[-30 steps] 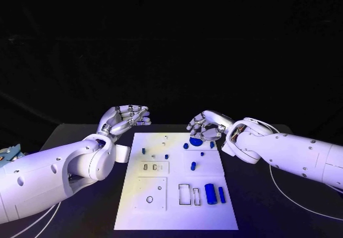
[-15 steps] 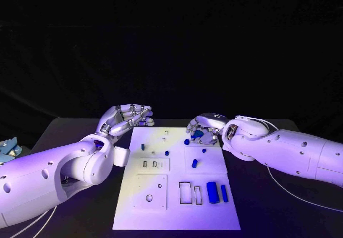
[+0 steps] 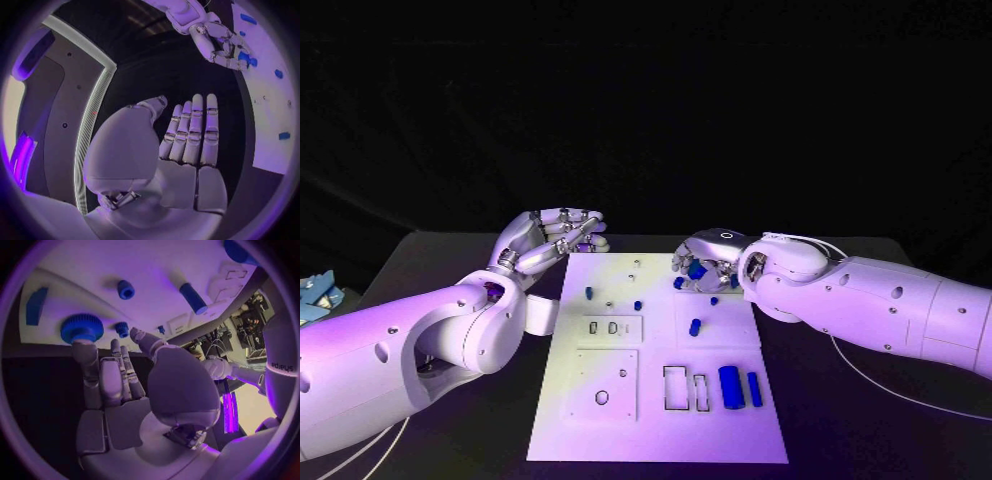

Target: Assemble the parts on the task board

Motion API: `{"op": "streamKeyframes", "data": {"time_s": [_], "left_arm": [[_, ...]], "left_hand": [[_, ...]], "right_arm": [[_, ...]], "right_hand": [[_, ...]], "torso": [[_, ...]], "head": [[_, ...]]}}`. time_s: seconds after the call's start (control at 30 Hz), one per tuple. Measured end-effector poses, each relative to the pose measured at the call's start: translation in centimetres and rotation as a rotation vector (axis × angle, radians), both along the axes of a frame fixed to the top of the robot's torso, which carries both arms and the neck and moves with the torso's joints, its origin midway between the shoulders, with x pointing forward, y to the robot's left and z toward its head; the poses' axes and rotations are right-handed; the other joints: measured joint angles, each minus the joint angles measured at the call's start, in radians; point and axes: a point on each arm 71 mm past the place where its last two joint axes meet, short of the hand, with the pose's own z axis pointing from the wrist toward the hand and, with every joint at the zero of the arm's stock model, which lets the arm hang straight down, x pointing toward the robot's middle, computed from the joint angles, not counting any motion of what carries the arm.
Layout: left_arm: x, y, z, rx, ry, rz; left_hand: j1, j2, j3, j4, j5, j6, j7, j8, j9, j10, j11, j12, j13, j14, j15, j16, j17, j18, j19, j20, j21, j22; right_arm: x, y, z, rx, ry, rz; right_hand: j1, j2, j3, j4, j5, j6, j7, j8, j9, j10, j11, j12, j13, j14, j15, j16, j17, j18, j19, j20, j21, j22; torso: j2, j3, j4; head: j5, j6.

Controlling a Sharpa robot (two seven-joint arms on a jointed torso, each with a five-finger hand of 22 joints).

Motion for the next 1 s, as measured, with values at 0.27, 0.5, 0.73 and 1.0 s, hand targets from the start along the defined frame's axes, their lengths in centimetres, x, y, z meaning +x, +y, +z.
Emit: {"op": "streamKeyframes", "data": {"time_s": [0.27, 0.5, 0.73, 1.0], "left_arm": [[-0.01, 0.03, 0.04, -0.001, 0.002, -0.001], [0.0, 0.03, 0.05, -0.003, 0.005, -0.002], [0.01, 0.03, 0.0, -0.009, 0.016, -0.005], [0.08, 0.07, -0.12, -0.03, 0.045, -0.011]], "left_hand": [[0.0, 0.0, 0.0, 0.0, 0.0, 0.0, 0.0, 0.0, 0.0, 0.0, 0.0, 0.0, 0.0, 0.0, 0.0, 0.0, 0.0, 0.0, 0.0, 0.0, 0.0, 0.0], [0.0, 0.0, 0.0, 0.0, 0.0, 0.0, 0.0, 0.0, 0.0, 0.0, 0.0, 0.0, 0.0, 0.0, 0.0, 0.004, 0.002, 0.0, 0.004, -0.004, 0.0, 0.0], [-0.003, -0.003, 0.0, 0.0, 0.0, 0.0, 0.0, 0.0, 0.0, 0.0, 0.0, -0.006, 0.0, 0.0, 0.0, 0.004, 0.006, 0.0, 0.004, -0.004, 0.004, 0.0], [-0.005, -0.005, 0.0, 0.0, 0.0, 0.0, 0.0, 0.0, 0.0, 0.0, 0.0, -0.006, 0.0, 0.0, 0.0, 0.004, 0.006, 0.0, 0.004, -0.004, 0.005, 0.0]], "right_arm": [[0.22, 0.26, -0.19, -0.035, -0.004, -0.004], [0.37, 0.46, -0.44, -0.055, -0.007, -0.007], [0.45, 0.59, -0.46, -0.055, -0.012, -0.008], [0.49, 0.74, -0.49, -0.047, -0.02, -0.009]], "right_hand": [[0.0, 0.0, 0.006, 0.006, 0.0, 0.004, -0.004, 0.0, 0.007, 0.0, 0.0, 0.015, 0.005, 0.0, 0.0, 0.019, 0.019, 0.0, 0.007, 0.0, 0.024, 0.033], [0.0, 0.0, 0.015, 0.015, 0.0, 0.013, -0.002, 0.011, 0.014, 0.0, 0.0, 0.029, 0.01, 0.0, 0.0, 0.035, 0.032, 0.0, 0.014, 0.0, 0.048, 0.064], [-0.008, 0.011, 0.019, 0.046, -0.049, 0.025, -0.009, 0.016, 0.025, 0.009, -0.009, 0.048, 0.017, 0.0, 0.0, 0.051, 0.043, -0.015, 0.018, -0.004, 0.067, 0.093], [0.02, 0.038, 0.045, 0.058, -0.073, 0.056, -0.021, 0.041, 0.044, 0.03, -0.022, 0.07, 0.024, 0.0, 0.0, 0.07, 0.059, -0.015, 0.029, -0.007, 0.094, 0.133]], "torso": [[0.004, 0.0, 0.001], [0.007, 0.0012, 0.0025], [0.009, 0.0019, 0.0025], [0.011, 0.0029, 0.0007]], "head": [[0.001, 0.002], [-0.004, 0.004], [-0.001, 0.0], [0.001, -0.002]]}}
